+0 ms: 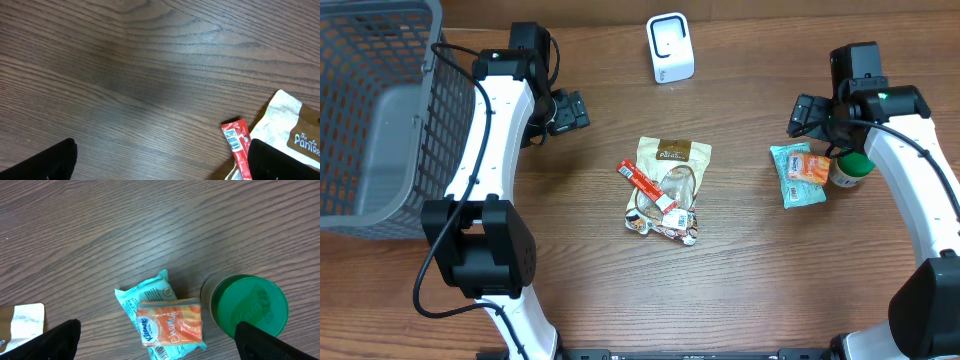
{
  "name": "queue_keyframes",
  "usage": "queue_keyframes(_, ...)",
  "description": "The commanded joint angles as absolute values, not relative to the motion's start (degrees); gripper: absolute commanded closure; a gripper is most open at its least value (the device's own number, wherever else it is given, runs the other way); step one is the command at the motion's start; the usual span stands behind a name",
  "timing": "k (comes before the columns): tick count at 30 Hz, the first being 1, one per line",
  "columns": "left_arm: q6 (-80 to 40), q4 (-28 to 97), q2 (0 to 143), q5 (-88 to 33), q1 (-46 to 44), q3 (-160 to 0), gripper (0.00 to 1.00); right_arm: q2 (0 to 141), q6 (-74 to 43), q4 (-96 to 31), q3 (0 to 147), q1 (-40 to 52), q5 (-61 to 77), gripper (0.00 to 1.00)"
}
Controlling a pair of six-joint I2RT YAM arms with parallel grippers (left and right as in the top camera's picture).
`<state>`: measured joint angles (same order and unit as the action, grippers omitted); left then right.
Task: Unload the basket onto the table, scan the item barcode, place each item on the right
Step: 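Retract the left arm back beside the basket, then move the right gripper left over the brown bag and red stick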
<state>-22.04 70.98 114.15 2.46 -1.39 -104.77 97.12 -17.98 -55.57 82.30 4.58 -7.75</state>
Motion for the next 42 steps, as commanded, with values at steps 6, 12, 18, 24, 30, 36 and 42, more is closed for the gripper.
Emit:
queue_keyframes(6,-21.17,71.09,114.21,3.57,-1.15,-105.82,0.00,96.23,-18.00,-55.44,83.33,4.58,-7.90,0.00)
queue_keyframes(12,-21.17,71.09,114.21,3.57,-1.15,-105.82,0.00,96.23,-18.02,-55.31,83.33,4.58,-7.88,0.00)
queue_keyframes(18,-21.17,71.09,114.21,3.57,-1.15,-105.82,0.00,96.23,-18.02,-53.67,83.33,4.58,-7.90,0.00)
queue_keyframes(24,-21.17,71.09,114.21,3.57,-1.15,-105.82,0.00,96.23,-18.02,-52.56,83.33,4.58,-7.38,0.00)
queue_keyframes(30,-21.17,71.09,114.21,3.57,-1.15,-105.82,0.00,96.23,-17.93,-54.15,83.33,4.60,8.86,0.00)
queue_keyframes(36,-21.17,71.09,114.21,3.57,-1.15,-105.82,0.00,96.23,-17.41,-55.75,83.22,7.29,22.00,0.39)
queue_keyframes(42,-21.17,71.09,114.21,3.57,-1.15,-105.82,0.00,96.23,-12.99,-57.63,83.22,15.57,21.87,0.50)
